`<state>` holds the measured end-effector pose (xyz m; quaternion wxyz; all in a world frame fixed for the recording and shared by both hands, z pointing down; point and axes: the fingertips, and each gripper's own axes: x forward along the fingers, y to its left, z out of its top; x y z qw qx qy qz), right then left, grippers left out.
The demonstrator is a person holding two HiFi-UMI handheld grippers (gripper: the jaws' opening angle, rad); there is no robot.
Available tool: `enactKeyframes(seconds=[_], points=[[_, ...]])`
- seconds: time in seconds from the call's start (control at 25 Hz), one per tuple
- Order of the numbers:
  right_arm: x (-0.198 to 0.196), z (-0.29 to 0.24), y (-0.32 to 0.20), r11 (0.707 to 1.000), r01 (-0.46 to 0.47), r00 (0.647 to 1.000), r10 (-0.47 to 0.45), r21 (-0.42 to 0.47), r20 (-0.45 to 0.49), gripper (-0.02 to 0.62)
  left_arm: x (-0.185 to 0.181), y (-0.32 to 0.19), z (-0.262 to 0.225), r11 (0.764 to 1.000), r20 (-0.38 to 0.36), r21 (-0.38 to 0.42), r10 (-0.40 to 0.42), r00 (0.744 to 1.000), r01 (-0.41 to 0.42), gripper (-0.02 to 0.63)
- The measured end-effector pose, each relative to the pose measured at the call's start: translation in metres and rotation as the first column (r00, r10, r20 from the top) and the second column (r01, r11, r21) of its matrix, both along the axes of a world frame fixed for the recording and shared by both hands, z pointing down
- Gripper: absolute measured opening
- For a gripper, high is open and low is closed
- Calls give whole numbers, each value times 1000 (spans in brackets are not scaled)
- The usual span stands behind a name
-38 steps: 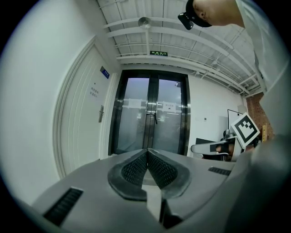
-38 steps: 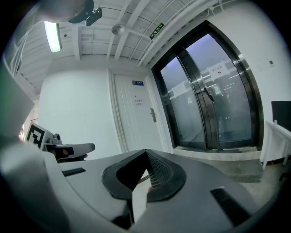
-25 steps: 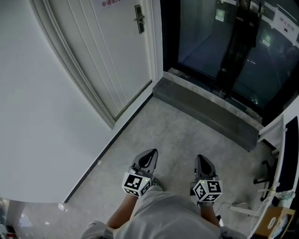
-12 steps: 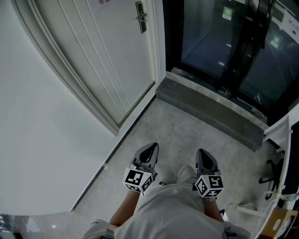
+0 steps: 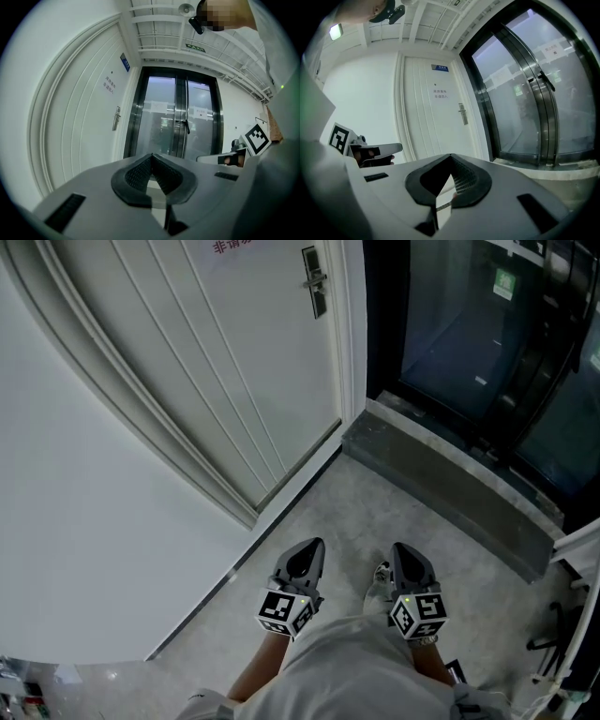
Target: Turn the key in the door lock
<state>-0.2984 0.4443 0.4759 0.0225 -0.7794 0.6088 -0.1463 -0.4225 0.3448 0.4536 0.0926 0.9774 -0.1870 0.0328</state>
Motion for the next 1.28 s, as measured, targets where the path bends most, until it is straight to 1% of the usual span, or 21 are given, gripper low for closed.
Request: enactKeyframes(seconds=[0.08, 0.24, 0.32, 0.48, 0.56, 0.68, 0.84, 0.96, 1.08, 1.28], points=[[31, 0, -21, 1000, 24, 1000, -24, -5, 8, 0, 27, -21, -1, 1000, 10, -2, -28, 1000, 28, 9], [108, -12, -66, 999, 47, 999, -47, -11, 2, 0, 88, -71, -13, 994, -23, 7, -106, 994, 106, 9], [147, -18, -85, 998, 59, 998, -59, -6, 0, 0, 118, -92, -16, 990, -20, 16, -142, 990, 142, 9], [212, -15, -118, 994, 110, 994, -110, -12, -14, 0, 166, -118, -17, 977, -18, 24, -212, 977, 212, 9], [237, -12, -133, 993, 116, 993, -116, -22, -9, 0, 185, -127, -18, 973, -17, 21, -230, 973, 230, 9], [258, -11, -158, 990, 138, 990, -138, -16, 0, 0, 206, -142, -18, 970, -12, 22, -241, 970, 242, 9], [268, -6, -183, 982, 185, 983, -185, -21, 10, 0, 222, -163, -12, 962, -5, 10, -274, 962, 274, 9], [276, 0, -193, 978, 204, 979, -204, -32, 14, 0, 233, -176, -10, 956, -7, 8, -292, 956, 292, 9], [291, 0, -200, 979, 201, 980, -201, -38, 2, 0, 245, -186, -9, 954, -14, -2, -301, 954, 301, 9], [320, -3, -218, 984, 170, 985, -171, -46, -23, 0, 270, -208, -6, 959, -19, -6, -285, 958, 285, 9]])
